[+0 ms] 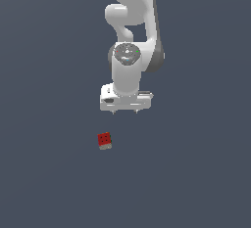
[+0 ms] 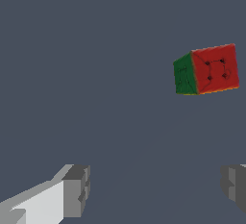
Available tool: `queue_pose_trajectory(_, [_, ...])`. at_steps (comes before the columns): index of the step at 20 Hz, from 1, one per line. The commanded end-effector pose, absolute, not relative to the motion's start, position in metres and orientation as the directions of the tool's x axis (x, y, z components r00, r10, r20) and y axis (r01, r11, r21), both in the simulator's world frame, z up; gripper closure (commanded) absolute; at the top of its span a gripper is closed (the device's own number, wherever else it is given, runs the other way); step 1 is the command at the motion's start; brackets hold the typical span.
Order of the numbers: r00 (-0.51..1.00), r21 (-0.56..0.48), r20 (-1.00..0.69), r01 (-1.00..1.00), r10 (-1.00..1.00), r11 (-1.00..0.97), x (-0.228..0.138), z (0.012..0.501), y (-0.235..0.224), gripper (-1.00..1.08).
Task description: Pick up the object and move it to a goal position.
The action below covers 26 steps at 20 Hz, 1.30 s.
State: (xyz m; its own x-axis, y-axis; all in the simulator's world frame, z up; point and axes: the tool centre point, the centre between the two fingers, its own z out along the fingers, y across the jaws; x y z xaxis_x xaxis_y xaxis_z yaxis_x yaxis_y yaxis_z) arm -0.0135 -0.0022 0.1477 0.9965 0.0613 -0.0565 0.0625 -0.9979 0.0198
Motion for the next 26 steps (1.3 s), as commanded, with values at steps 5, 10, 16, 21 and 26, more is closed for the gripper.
queue_pose_trajectory(5, [0.997, 0.029, -0.049, 0.057, 0.055, -0.998, -0.01, 0.154, -0.004, -0.92])
queue_pose_trajectory(10, [0.998, 0.045, -0.036, 0.053, 0.052, -0.998, -0.006, 0.166, -0.008, -0.92])
queue_pose_trajectory(16, [0.999, 0.043, -0.036, 0.032, 0.031, -0.999, -0.005, 0.164, -0.009, -0.92])
queue_pose_trajectory(21, [0.999, 0.04, -0.034, -0.031, -0.032, -0.999, -0.001, 0.16, -0.012, -0.92])
queue_pose_trajectory(26, [0.99, 0.036, -0.03, -0.134, -0.135, -0.99, 0.006, 0.155, -0.018, -0.92])
